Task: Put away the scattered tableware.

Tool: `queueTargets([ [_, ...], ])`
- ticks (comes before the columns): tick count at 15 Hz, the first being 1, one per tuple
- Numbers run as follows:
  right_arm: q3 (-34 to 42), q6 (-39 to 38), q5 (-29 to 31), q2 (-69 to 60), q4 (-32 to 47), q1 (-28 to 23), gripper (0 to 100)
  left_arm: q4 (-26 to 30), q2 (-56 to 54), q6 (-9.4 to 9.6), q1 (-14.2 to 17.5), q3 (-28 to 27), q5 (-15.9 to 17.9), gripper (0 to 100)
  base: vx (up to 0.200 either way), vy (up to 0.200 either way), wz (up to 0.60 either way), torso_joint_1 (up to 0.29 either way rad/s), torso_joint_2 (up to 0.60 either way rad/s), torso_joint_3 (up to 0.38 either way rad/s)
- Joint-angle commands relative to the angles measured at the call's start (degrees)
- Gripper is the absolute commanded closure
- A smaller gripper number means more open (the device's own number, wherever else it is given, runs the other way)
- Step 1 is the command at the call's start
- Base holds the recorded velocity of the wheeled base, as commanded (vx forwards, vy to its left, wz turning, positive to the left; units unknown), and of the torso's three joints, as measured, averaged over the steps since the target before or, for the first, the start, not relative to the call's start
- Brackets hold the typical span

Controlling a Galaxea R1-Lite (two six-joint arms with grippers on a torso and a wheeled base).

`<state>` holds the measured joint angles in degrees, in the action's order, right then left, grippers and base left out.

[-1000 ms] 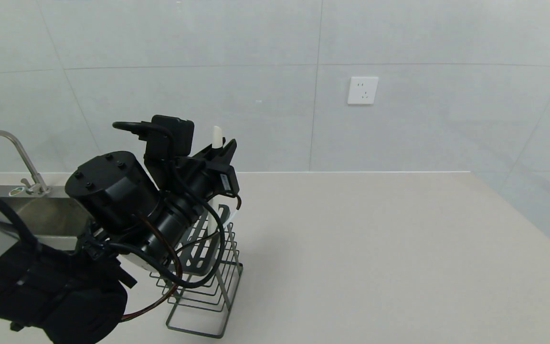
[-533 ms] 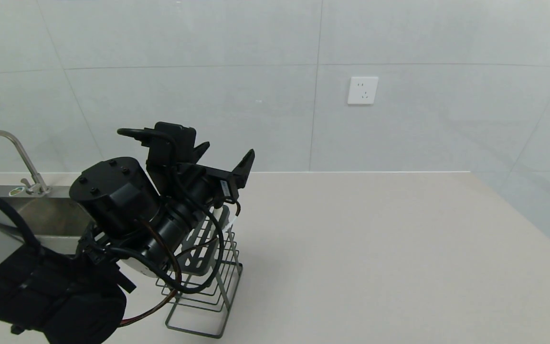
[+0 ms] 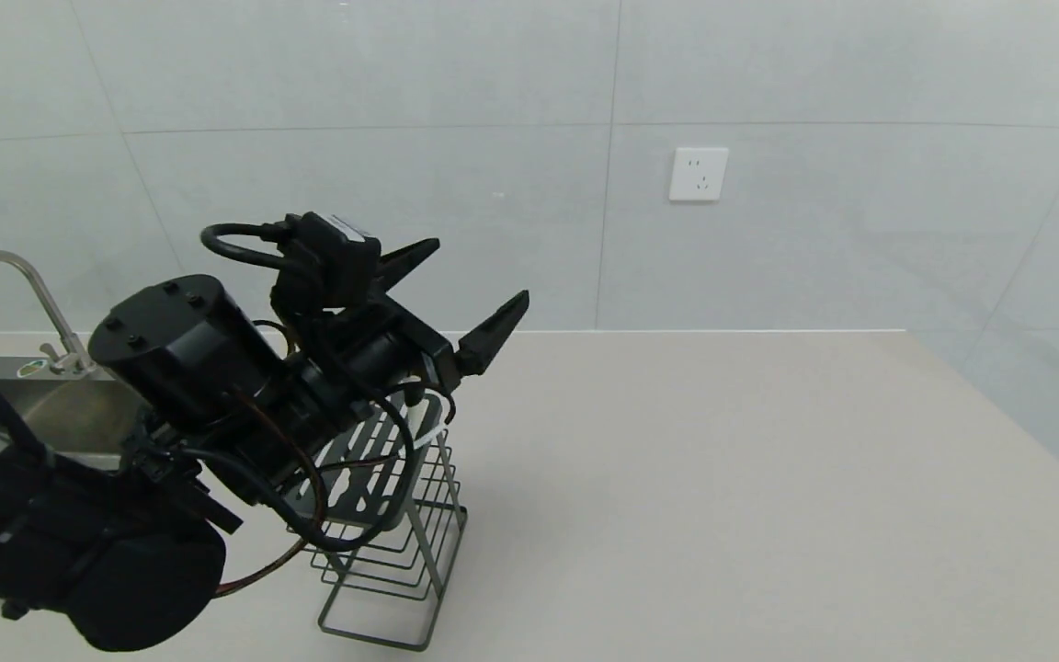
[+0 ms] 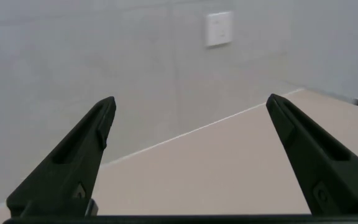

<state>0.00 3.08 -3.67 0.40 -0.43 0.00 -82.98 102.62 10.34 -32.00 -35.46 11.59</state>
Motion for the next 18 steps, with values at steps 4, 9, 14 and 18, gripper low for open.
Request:
queueTargets([
  [4, 0.00, -0.10, -0.02, 0.04, -0.01, 0.00, 0, 1.95, -8.67, -1.28, 5.98, 4.70, 18.47, 0, 0.000, 0.000, 0.00, 0.000, 0.00, 0.000],
  [9, 0.00, -0.10, -0.02, 0.04, -0.01, 0.00, 0, -1.57, -18.68, -1.99, 11.26, 12.44, 17.85, 0, 0.000, 0.000, 0.00, 0.000, 0.00, 0.000],
  [14, 0.00, -0.10, -0.02, 0.04, -0.01, 0.00, 0, -2.62, -29.58, -7.00, 26.02, 17.62, 16.00, 0, 0.000, 0.000, 0.00, 0.000, 0.00, 0.000],
  [18, 0.00, -0.10, -0.02, 0.04, -0.01, 0.00, 0, -2.01, -46.19, -7.26, 28.75, 27.55, 15.92, 0, 0.000, 0.000, 0.00, 0.000, 0.00, 0.000],
])
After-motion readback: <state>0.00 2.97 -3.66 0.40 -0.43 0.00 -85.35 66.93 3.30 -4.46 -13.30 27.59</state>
